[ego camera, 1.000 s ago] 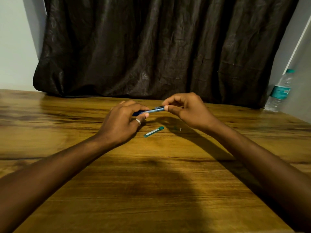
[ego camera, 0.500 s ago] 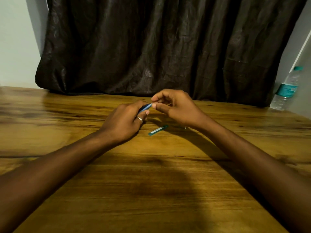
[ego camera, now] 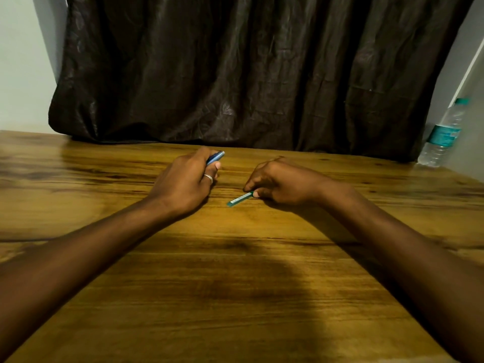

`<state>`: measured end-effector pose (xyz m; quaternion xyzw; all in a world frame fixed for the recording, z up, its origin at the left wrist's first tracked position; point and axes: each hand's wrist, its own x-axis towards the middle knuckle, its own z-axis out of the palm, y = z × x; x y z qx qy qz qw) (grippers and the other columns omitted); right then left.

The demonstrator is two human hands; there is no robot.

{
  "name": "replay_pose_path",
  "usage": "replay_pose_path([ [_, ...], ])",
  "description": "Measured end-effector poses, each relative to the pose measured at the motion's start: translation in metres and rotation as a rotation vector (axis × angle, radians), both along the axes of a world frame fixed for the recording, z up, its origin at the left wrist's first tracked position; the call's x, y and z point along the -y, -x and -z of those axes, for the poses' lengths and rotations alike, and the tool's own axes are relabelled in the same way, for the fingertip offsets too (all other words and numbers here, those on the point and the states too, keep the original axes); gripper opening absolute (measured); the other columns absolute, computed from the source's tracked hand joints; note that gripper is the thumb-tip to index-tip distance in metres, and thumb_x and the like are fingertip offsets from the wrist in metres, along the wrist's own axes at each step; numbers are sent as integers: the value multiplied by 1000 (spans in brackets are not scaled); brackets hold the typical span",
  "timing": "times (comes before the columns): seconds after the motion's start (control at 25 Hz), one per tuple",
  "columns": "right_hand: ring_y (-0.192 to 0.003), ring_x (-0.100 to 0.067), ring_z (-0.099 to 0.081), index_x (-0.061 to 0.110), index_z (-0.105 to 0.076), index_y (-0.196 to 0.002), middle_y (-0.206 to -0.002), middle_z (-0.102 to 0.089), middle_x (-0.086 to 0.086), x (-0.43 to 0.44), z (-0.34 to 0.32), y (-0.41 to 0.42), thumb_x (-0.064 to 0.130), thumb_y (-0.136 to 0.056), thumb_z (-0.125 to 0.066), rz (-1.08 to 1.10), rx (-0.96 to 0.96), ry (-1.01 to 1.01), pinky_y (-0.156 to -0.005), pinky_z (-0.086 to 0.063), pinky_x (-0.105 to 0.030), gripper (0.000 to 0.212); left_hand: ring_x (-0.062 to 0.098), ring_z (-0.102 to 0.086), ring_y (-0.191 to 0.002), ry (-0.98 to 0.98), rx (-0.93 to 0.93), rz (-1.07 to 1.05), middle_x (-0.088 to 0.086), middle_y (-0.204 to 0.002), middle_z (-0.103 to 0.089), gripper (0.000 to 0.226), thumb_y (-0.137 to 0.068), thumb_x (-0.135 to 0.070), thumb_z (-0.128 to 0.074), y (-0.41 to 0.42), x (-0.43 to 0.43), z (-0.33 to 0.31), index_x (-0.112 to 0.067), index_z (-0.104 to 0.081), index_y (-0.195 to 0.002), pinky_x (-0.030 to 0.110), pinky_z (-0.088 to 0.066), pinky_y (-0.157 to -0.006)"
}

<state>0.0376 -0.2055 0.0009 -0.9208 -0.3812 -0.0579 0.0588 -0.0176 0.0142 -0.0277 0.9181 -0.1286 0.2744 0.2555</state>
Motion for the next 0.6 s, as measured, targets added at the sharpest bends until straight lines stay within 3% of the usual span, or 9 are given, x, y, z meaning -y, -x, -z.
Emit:
replay_pose_path([
  [0.16, -91, -8, -64, 27, -71, -95, -96, -68, 10, -3, 4, 1, 20, -92, -62, 8, 1, 2, -85, -54, -41, 12, 13, -64, -87, 42, -7, 3, -2, -102, -67, 29, -104, -36, -49, 1, 1, -2, -23, -54, -130, 46, -58, -76],
  [0.28, -86, -10, -64, 32, -66, -93, -90, -68, 10, -4, 5, 0, 29, -91, -57, 19, 32, -36, -79, -56, -43, 10, 12, -65, -90, 110, -24, -13, -5, -102, -65, 32, -100, -38, -59, -1, 0, -5, -24, -57, -128, 44, -59, -82],
  [0.44, -99, -13, -56, 31, -65, -100, -99, -65, 8, -5, 0, 5, 37, -91, -51, 4, 187, -135, -84, -51, -43, 17, 9, -67, -94, 202, -83, 58, -9, -98, -70, 30, -93, -43, -68, -1, 0, -7, -25, -67, -117, 35, -56, -79],
  [0.6, -111, -17, -51, 26, -64, -105, -106, -63, 6, -8, -3, 10, 26, -94, -57, -60, 306, -164, -87, -41, -38, 13, 5, -72, -97, 369, -225, 152, -6, -98, -79, 38, -84, -36, -81, -6, 0, -8, -27, -68, -118, 29, -54, -89],
])
